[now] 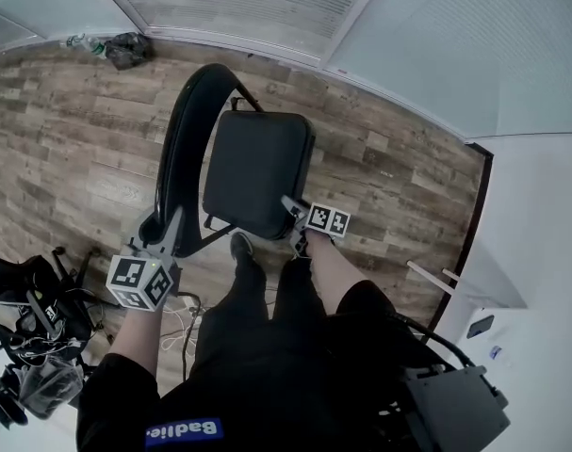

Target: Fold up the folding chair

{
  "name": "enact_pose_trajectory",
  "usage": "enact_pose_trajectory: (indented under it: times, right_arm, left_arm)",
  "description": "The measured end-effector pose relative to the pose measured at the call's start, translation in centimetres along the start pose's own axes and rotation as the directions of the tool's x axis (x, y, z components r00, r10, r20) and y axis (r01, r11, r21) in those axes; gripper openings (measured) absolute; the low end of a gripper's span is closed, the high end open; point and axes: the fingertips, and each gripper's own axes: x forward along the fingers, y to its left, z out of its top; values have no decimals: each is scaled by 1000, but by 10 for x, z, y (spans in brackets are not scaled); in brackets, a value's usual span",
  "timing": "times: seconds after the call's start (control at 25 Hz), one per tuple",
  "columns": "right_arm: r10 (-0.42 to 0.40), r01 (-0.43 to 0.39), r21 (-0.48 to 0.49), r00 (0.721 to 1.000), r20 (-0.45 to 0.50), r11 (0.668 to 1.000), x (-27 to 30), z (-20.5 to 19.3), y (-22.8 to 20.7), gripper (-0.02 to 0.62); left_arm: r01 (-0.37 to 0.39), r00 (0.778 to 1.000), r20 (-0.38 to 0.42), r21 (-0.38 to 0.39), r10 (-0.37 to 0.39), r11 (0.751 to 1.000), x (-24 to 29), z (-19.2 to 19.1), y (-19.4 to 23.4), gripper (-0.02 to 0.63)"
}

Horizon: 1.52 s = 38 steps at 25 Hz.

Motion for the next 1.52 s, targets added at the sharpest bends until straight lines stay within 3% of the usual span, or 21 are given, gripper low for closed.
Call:
enact_pose_trajectory:
  times: [0.32,0.8,1.2,1.52]
  right_arm:
    - [-56,55,-39,998,-39,998,2,-2,52,232]
    - [-85,77,-98,993,-80,992,22,-21,142,206]
    - [-74,43,-203,986,-152,978,51,-44,220,181]
    - [-120,68,-257,974,-192,964,69,-50,249,179]
  left_arm:
    - [33,999,32,39,-35,999,-5,7,-15,98]
    - [10,999,47,94,-15,995,-26,22,-5,87]
    - [53,994,88,68,-58,996,-39,28,-18,95]
    - [41,995,91,72,-48,997,-43,37,-3,97]
